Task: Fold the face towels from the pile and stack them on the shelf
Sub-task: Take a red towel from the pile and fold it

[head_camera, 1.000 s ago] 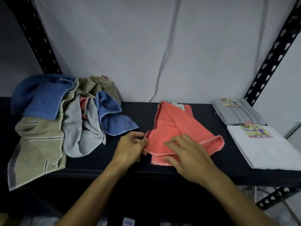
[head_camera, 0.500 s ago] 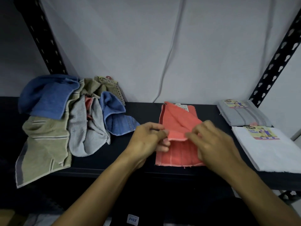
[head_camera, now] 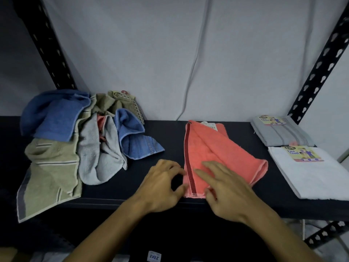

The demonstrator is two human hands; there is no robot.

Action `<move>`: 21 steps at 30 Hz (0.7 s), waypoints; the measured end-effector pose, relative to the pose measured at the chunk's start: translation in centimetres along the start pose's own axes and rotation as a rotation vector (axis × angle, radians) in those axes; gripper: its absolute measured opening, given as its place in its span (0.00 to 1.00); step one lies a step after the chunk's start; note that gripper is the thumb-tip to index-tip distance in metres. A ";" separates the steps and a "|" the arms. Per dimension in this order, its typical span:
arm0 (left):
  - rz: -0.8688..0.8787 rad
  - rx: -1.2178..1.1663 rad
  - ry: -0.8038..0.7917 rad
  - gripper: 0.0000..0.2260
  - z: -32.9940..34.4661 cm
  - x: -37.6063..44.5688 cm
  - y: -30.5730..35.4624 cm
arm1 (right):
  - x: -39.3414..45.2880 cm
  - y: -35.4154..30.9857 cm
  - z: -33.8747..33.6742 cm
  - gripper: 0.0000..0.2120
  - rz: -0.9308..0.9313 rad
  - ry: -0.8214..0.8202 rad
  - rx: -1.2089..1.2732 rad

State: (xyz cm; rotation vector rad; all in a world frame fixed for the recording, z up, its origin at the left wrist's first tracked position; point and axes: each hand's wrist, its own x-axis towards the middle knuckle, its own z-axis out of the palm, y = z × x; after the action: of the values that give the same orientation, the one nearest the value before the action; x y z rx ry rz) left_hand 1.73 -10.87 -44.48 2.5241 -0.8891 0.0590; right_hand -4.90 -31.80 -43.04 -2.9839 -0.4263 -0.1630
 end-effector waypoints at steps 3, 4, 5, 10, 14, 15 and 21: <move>0.053 0.039 -0.042 0.22 0.5 0.7 -0.9 | 0.8 1.5 1.0 0.28 0.057 -0.128 0.133; 0.054 0.058 -0.051 0.23 0.5 1.1 -1.0 | 1.2 2.2 1.2 0.27 0.048 -0.134 0.140; 0.052 0.084 -0.065 0.24 0.6 1.7 -1.1 | 1.7 2.9 1.4 0.27 0.039 -0.144 0.150; 0.041 0.209 -0.131 0.26 0.8 4.4 -1.1 | 3.4 5.4 1.1 0.30 0.000 -0.134 0.202; 0.056 0.188 -0.193 0.28 0.7 4.4 -2.0 | 2.5 5.5 1.7 0.19 -0.161 0.043 0.172; 0.058 0.169 -0.202 0.28 0.6 4.2 -2.2 | 2.3 5.4 1.9 0.17 -0.189 0.104 0.189; 0.062 0.161 -0.194 0.28 1.0 3.9 -2.4 | 3.0 5.7 2.3 0.09 -0.051 0.430 0.396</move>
State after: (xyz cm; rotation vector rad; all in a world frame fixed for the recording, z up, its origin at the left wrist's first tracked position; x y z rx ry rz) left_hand 6.17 -11.96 -45.59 2.6860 -1.0771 -0.1002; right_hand -0.18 -36.12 -45.57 -2.4597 -0.4218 -0.6292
